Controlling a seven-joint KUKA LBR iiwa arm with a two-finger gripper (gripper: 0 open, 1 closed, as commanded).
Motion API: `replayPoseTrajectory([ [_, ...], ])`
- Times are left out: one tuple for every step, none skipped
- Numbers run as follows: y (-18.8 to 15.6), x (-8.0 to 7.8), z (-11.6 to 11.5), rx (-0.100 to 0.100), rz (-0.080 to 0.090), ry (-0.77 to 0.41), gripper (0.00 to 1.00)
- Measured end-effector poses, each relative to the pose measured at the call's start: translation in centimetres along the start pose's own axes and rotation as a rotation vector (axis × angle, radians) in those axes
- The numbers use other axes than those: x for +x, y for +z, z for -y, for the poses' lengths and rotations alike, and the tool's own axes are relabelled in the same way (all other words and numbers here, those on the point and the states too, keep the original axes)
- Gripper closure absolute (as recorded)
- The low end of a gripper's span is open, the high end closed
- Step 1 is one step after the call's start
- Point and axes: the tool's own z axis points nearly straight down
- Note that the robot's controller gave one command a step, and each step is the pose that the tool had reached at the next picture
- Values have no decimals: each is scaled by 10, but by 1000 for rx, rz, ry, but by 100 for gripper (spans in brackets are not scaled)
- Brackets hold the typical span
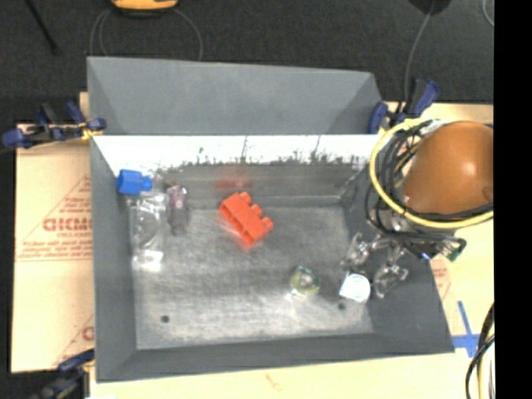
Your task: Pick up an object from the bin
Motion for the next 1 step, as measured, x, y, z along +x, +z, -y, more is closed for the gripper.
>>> replayPoseTrajectory([
  [-7, 0, 1, -5, -2, 5, 100],
])
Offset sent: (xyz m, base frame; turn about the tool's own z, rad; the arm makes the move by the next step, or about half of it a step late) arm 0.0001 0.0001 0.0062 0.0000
